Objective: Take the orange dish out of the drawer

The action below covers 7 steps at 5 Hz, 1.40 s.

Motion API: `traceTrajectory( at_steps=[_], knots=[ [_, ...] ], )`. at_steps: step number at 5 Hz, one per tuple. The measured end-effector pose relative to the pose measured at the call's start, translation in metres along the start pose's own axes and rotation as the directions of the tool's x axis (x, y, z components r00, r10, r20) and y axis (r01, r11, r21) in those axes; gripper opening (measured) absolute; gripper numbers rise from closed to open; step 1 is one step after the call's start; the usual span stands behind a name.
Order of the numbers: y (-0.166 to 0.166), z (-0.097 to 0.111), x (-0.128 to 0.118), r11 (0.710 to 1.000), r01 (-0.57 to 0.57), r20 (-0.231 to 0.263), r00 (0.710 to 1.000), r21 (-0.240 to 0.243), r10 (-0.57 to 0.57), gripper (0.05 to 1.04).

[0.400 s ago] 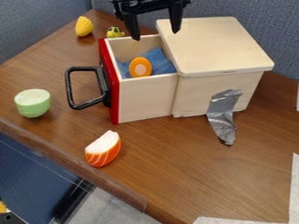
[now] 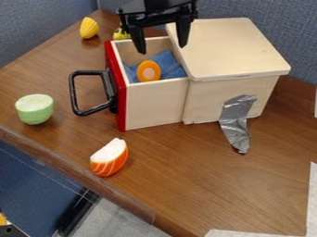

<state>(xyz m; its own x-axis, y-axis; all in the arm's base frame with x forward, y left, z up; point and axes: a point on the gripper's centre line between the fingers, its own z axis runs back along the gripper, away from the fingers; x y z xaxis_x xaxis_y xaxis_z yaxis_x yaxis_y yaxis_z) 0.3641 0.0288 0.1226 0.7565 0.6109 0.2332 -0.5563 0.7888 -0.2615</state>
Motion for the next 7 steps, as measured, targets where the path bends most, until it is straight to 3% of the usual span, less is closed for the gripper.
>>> traceTrajectory(
  at_steps=[3, 7],
  knots=[
    [0.009, -0.009, 0.009, 1.0, 0.003, 0.018, 1.0, 0.017, -0.004, 1.001],
    [0.025, -0.019, 0.009, 0.997, 0.042, 0.003, 0.999, 0.064, -0.042, 1.001]
  ],
)
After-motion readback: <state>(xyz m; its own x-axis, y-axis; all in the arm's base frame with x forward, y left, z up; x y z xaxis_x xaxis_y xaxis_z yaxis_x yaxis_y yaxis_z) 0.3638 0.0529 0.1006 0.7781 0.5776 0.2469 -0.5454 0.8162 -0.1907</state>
